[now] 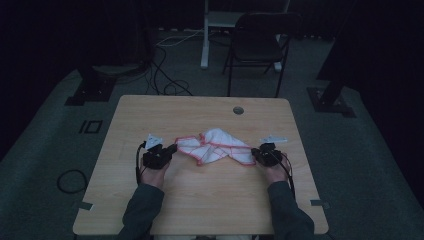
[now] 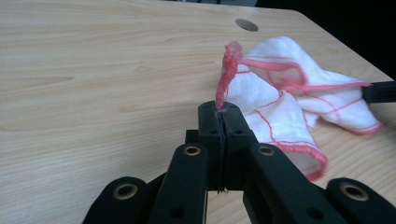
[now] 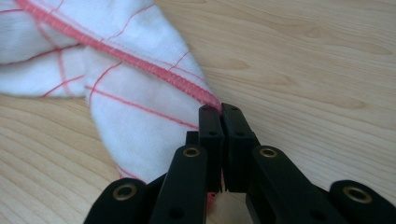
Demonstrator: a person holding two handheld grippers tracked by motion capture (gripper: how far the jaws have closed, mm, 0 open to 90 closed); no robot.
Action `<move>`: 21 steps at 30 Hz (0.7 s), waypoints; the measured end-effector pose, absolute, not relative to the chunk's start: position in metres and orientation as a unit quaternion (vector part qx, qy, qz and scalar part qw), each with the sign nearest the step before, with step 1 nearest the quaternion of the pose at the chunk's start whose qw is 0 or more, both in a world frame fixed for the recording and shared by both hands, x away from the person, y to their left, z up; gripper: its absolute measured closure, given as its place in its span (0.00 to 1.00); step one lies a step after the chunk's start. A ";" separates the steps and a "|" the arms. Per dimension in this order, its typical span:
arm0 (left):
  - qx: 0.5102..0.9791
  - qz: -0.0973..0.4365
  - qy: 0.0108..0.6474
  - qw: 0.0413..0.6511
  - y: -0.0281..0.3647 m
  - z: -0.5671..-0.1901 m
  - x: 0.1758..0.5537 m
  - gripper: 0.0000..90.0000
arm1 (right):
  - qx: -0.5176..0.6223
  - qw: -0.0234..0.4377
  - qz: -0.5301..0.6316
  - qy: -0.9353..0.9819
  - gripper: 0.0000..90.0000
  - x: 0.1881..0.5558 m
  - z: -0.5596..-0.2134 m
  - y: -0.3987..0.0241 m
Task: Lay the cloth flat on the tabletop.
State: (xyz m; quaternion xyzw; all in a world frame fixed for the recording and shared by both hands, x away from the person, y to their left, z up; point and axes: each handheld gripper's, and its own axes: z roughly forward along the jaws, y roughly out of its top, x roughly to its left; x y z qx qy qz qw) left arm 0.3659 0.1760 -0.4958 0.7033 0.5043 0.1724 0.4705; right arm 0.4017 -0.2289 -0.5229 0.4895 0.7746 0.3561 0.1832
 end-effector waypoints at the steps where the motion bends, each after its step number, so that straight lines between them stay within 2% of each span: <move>1: 0.701 0.171 0.507 0.471 0.178 -0.497 0.366 1.00 | 0.490 0.183 0.356 0.774 0.98 0.402 -0.523 -0.231; 21: 0.684 0.142 0.563 0.441 0.202 -0.524 0.382 1.00 | 0.520 0.173 0.333 0.768 0.99 0.400 -0.530 -0.254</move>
